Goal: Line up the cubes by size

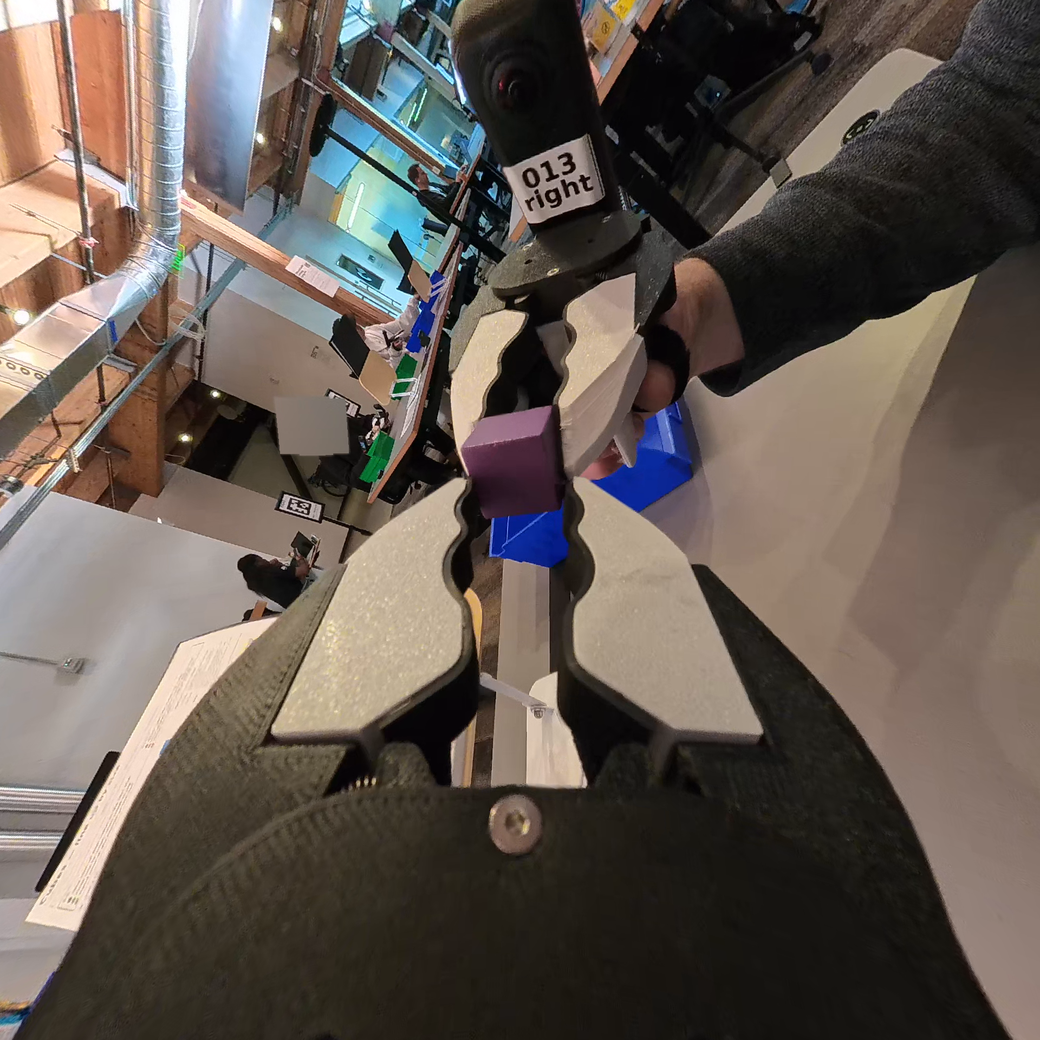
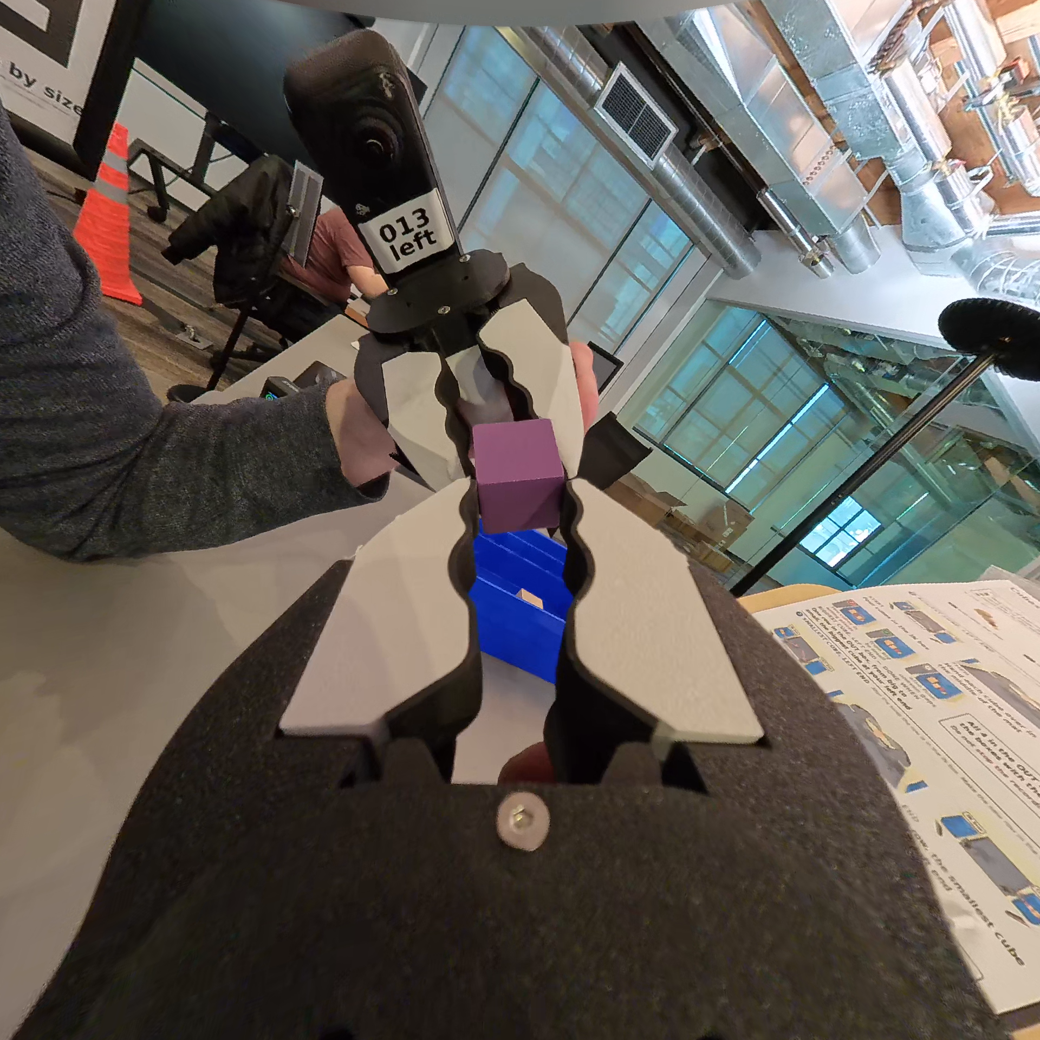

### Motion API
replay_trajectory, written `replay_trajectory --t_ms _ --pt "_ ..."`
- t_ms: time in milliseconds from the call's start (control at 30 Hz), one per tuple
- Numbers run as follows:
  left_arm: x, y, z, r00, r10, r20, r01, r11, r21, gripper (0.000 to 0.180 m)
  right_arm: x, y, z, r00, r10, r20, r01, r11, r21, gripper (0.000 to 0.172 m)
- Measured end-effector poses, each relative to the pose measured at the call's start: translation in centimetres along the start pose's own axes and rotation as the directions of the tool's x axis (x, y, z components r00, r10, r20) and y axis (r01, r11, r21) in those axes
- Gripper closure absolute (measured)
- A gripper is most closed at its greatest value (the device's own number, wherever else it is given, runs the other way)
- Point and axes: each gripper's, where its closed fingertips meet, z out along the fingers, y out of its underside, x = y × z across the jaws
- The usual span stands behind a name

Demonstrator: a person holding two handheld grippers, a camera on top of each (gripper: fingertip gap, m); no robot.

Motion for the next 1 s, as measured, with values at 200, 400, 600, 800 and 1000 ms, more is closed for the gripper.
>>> replay_trajectory --t_ms 200,400,600,800,1000 --pt "-0.1 -0.3 0.0 1.0 -0.009 0.008 0.009 1.0 0.004 0.152 0.0 -0.3 -0.1 1.0 -0.007 0.0 0.007 1.0 0.004 0.145" --pt "-0.1 -0.5 -0.1 1.0 -0.007 0.015 0.007 1.0 0.006 0.151 -0.1 -0.6 -0.2 1.0 -0.007 0.001 0.007 1.0 0.015 0.145" --pt "-0.5 -0.4 -0.3 0.999 -0.013 0.03 0.013 1.0 0.008 0.153 0.2 -1.1 -0.5 1.0 0.001 -0.006 -0.001 0.999 0.035 0.145" --pt "-1.2 0.0 -0.5 0.998 -0.032 0.058 0.033 0.999 -0.004 0.155 0.3 -1.1 -0.6 1.0 0.002 -0.011 -0.002 0.999 0.036 0.145" --pt "-2.4 0.7 -1.7 0.992 -0.065 0.106 0.068 0.997 -0.024 0.17 1.0 -1.4 -1.4 0.998 -0.04 -0.044 0.04 0.999 0.008 0.145"
